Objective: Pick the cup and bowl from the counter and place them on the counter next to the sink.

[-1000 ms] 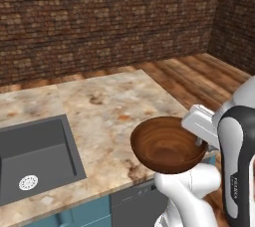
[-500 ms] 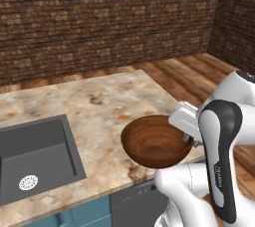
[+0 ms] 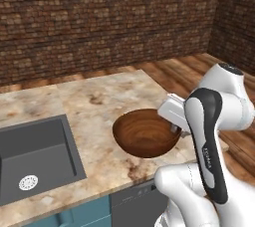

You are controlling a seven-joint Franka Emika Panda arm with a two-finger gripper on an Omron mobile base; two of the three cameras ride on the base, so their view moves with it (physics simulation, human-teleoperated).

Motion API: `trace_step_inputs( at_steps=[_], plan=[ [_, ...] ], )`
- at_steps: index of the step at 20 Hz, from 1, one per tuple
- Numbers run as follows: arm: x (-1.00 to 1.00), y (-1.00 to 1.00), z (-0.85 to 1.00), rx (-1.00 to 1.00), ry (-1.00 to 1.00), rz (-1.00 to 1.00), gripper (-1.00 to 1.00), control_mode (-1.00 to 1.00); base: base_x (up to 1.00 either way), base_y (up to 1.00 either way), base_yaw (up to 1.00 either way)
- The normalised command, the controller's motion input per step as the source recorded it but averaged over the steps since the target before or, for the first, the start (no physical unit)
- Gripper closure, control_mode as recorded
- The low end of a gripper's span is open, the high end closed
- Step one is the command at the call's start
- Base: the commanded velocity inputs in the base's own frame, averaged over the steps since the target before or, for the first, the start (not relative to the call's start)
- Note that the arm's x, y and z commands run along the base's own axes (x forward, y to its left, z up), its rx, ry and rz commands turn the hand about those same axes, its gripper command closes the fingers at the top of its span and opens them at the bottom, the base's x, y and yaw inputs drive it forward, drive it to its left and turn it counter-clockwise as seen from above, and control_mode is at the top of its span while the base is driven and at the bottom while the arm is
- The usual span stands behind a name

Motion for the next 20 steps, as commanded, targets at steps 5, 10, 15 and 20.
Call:
trace_step_inputs(
  at_steps=[5,10,15,20],
  plan=[
    [0.32,0.23,-0.11,0.06,-0.05,0.0,1.0,-1.0,0.0,0.0,0.0],
    [0.13,0.32,-0.27,0.05,-0.07,0.0,1.0,-1.0,0.0,0.0,0.0],
    [0.06,0.39,-0.29,0.03,-0.07,0.0,1.0,-1.0,0.0,0.0,0.0],
    [0.12,0.26,-0.29,0.0,-0.01,0.0,1.0,-1.0,0.0,0.0,0.0]
  ],
)
